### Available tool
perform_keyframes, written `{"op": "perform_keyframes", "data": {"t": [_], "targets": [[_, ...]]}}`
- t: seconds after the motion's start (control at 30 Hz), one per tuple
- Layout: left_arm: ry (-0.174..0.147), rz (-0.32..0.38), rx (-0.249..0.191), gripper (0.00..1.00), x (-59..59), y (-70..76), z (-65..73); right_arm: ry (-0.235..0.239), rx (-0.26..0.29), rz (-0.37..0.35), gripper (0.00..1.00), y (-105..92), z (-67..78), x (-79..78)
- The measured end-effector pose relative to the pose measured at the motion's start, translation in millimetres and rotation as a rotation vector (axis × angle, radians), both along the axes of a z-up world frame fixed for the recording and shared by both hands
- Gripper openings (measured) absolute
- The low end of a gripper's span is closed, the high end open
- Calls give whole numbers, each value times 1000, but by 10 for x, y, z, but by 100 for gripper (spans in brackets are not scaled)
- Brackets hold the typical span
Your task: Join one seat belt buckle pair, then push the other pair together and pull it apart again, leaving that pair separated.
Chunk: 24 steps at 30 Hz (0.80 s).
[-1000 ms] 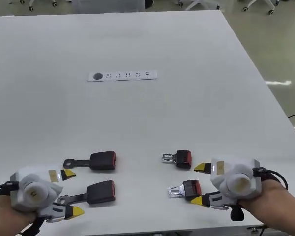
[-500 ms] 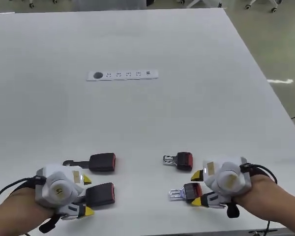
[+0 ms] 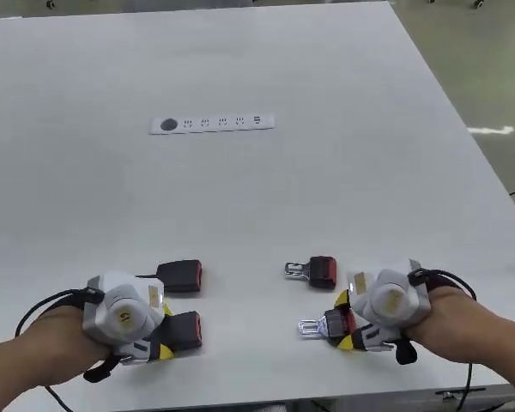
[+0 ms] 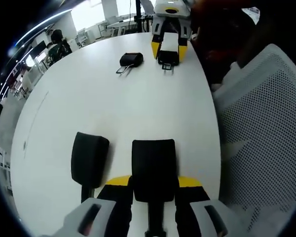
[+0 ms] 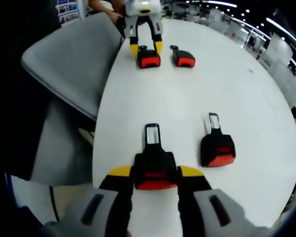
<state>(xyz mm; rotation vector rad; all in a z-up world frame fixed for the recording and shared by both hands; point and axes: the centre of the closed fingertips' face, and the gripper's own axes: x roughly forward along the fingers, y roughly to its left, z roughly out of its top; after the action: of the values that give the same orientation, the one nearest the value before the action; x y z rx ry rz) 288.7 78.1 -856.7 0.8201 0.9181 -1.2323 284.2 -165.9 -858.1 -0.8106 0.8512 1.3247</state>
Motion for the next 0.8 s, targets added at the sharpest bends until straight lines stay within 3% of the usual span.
{"op": "perform_keyframes", "data": {"t": [0.27, 0.6, 0.8], "targets": [[-9, -74, 29, 34, -21, -3, -11, 10, -9, -4, 34, -2, -15, 1], [0, -82, 42, 33, -16, -4, -21, 7, -9, -50, 34, 27, -9, 2], [1, -88, 49, 33, -18, -7, -30, 6, 25, -75, 34, 196, -5, -19]]}}
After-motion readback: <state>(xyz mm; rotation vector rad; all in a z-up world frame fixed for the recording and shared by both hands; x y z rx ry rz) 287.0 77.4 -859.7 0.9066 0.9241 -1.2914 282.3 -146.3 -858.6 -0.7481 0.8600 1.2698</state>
